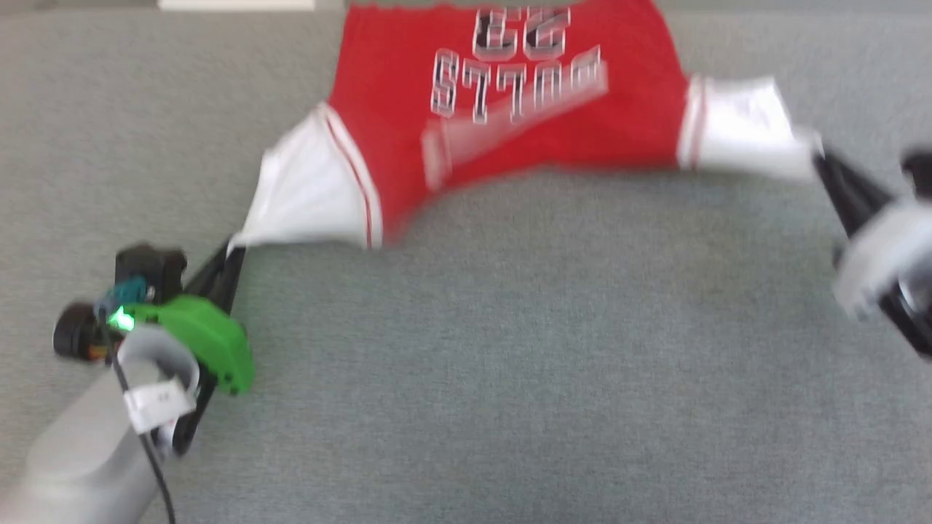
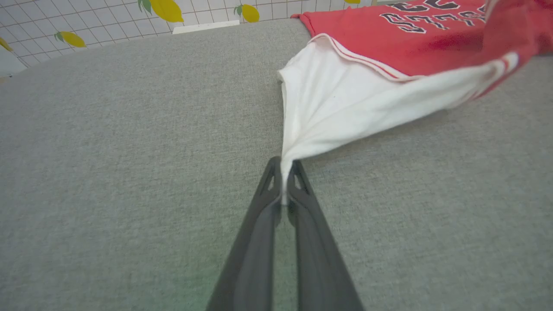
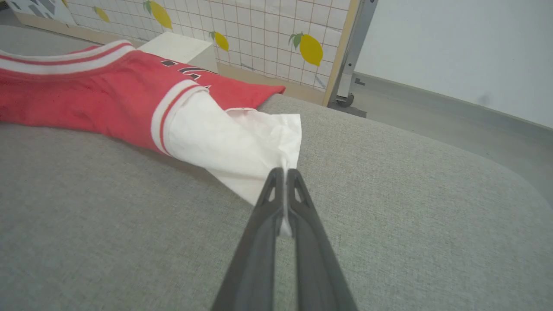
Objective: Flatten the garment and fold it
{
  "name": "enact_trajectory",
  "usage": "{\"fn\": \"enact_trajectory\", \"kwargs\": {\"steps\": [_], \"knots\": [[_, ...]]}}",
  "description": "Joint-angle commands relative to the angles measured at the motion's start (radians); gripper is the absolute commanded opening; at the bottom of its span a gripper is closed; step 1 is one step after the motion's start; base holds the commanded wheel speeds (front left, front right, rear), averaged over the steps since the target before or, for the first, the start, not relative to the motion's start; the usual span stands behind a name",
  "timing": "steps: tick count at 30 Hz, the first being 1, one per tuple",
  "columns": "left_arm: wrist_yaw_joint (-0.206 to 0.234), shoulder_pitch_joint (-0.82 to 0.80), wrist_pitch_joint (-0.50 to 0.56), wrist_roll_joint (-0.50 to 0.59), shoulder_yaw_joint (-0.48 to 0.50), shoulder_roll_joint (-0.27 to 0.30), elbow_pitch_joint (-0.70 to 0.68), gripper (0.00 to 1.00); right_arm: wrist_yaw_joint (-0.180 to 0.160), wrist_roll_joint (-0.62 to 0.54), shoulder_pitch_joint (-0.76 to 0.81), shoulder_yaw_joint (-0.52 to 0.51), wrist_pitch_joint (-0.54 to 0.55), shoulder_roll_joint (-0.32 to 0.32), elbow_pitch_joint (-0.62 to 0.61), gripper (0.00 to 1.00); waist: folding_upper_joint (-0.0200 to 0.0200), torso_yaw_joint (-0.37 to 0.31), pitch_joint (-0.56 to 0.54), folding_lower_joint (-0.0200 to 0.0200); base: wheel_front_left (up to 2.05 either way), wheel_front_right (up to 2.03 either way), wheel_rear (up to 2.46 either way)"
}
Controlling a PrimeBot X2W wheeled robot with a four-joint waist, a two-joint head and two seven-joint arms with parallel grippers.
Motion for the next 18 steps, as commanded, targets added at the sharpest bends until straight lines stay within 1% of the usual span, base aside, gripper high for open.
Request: {"fn": "enact_trajectory", "kwargs": {"steps": [1, 4, 9, 13, 18], "knots": [[0.014, 0.035, 0.015, -0.016, 0.000, 0.026, -0.014, 0.00, -0.002, 0.020, 0.048, -0.002, 0.015, -0.036, -0.026, 0.00, 0.0000, 0.031, -0.076, 0.0001, 0.00, 0.00, 0.00], [0.029, 0.092, 0.044, -0.036, -0.004, 0.055, -0.046, 0.00, -0.002, 0.057, 0.154, -0.007, 0.061, -0.092, -0.065, 0.00, 0.0000, 0.038, -0.099, 0.0001, 0.00, 0.00, 0.00], [0.058, 0.176, 0.080, -0.066, -0.012, 0.084, -0.088, 0.00, -0.002, 0.121, 0.292, -0.019, 0.157, -0.132, -0.116, 0.00, 0.0000, 0.045, -0.139, 0.0001, 0.00, 0.00, 0.00], [0.072, 0.249, 0.107, -0.100, -0.018, 0.104, -0.119, 0.00, -0.002, 0.156, 0.392, -0.003, 0.261, -0.172, -0.181, 0.00, 0.0000, 0.047, -0.169, 0.0001, 0.00, 0.00, 0.00], [0.080, 0.345, 0.162, -0.151, -0.033, 0.139, -0.178, 0.00, -0.002, 0.245, 0.525, -0.033, 0.421, -0.214, -0.259, 0.00, 0.0000, 0.051, -0.195, 0.0001, 0.00, 0.00, 0.00]]}}
